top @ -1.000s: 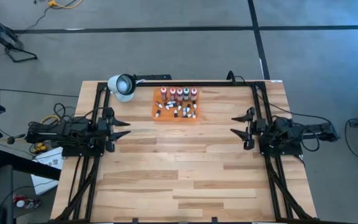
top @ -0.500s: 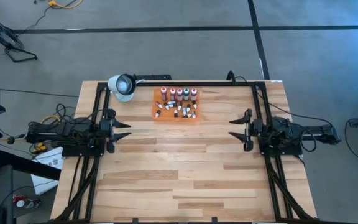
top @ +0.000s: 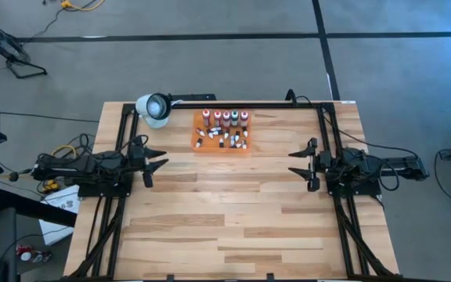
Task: Pick & Place food coloring
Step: Return to Home Position
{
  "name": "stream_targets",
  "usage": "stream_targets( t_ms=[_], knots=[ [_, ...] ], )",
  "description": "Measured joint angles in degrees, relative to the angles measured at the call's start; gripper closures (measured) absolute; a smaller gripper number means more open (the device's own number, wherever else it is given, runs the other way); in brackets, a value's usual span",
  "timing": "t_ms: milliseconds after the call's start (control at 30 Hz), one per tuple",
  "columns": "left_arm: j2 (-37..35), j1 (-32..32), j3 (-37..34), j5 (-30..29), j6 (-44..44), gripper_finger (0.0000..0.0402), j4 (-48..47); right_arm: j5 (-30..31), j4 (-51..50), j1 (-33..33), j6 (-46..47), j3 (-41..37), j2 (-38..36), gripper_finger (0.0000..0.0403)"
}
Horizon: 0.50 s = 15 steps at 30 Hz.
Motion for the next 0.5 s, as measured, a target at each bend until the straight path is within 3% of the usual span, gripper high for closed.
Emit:
stream_targets(
  t_ms=[200,300,400,500],
  knots=[
    [0.17,-0.04,0.02,7.63,4.4,0.0265,0.14,-0.02,-0.02,0.0,0.0,-0.02,0.0,0.0178],
    [0.17,-0.04,-0.13,8.41,5.88,0.0265,0.64,-0.04,-0.02,0.0,0.0,-0.02,0.0,0.0178],
    [0.17,-0.02,-0.89,9.9,7.99,0.0265,4.5,-0.07,-0.02,0.0,0.02,-0.02,0.0,0.0178],
    [0.15,-0.04,-3.02,15.39,12.27,0.0265,12.15,-0.19,-0.03,0.0,0.05,-0.04,0.0,0.0178]
  ],
)
